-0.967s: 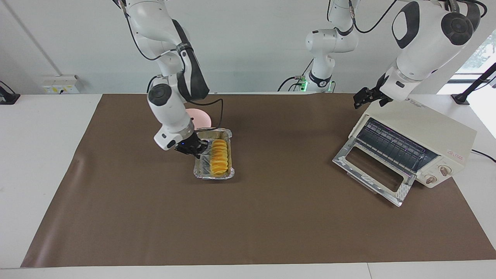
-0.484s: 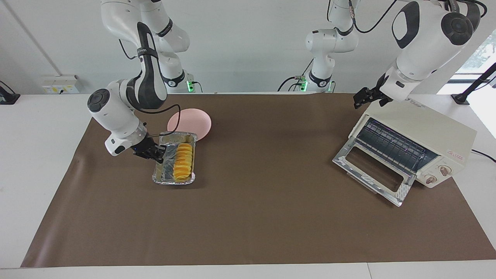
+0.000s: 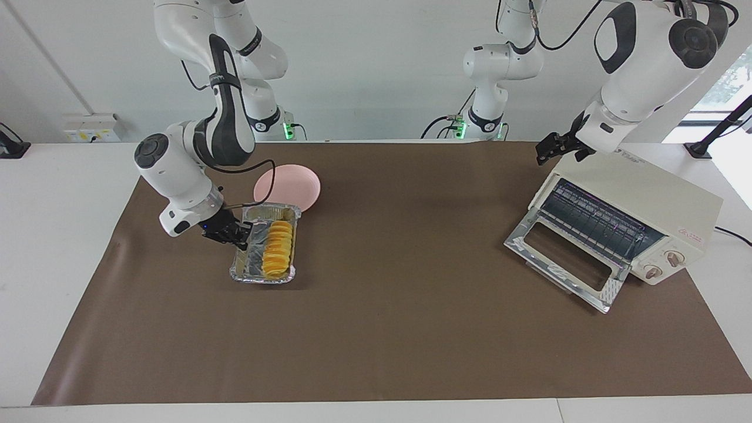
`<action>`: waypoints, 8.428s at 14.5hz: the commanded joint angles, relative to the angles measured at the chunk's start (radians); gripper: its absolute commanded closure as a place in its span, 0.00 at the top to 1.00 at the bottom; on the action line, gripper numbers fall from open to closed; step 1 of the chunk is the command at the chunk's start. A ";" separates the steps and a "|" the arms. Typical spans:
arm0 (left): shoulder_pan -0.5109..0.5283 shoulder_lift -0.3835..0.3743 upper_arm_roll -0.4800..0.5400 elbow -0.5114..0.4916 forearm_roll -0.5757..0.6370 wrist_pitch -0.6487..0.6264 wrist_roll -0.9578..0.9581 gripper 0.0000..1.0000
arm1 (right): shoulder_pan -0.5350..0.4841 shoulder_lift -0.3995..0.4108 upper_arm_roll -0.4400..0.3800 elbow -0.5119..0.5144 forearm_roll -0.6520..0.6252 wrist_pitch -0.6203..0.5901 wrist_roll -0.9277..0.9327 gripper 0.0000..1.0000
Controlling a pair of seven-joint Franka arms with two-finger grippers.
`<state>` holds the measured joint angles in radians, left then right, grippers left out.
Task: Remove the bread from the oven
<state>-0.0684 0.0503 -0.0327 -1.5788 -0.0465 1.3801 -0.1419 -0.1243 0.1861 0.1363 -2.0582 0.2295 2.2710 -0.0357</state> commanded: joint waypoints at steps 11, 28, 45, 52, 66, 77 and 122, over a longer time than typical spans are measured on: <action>0.009 -0.023 -0.009 -0.021 0.019 0.007 0.002 1.00 | 0.008 0.007 0.006 -0.011 0.028 0.058 0.031 1.00; 0.009 -0.023 -0.009 -0.021 0.019 0.007 0.002 1.00 | 0.118 0.033 0.008 -0.034 0.013 0.065 0.155 0.92; 0.009 -0.023 -0.009 -0.021 0.019 0.007 0.002 1.00 | 0.098 0.020 0.002 0.099 0.013 -0.140 0.152 0.00; 0.009 -0.023 -0.009 -0.021 0.019 0.007 0.002 1.00 | 0.107 -0.190 -0.006 0.067 0.010 -0.528 0.252 0.00; -0.005 -0.010 -0.016 0.048 0.111 0.042 0.081 1.00 | 0.241 -0.479 -0.004 -0.461 0.011 -0.286 0.264 0.00; -0.004 -0.021 -0.013 0.028 0.100 0.034 0.073 1.00 | 0.239 -0.398 -0.004 -0.491 0.011 -0.084 0.261 0.11; -0.004 -0.021 -0.010 0.028 0.100 0.036 0.071 1.00 | 0.080 -0.226 -0.198 0.475 -0.245 -0.855 0.082 1.00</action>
<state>-0.0712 0.0484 -0.0456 -1.5363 0.0505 1.4233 -0.0721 -0.0415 -0.0389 -0.0551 -1.5923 -0.0157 1.4303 0.0680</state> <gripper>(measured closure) 0.000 0.000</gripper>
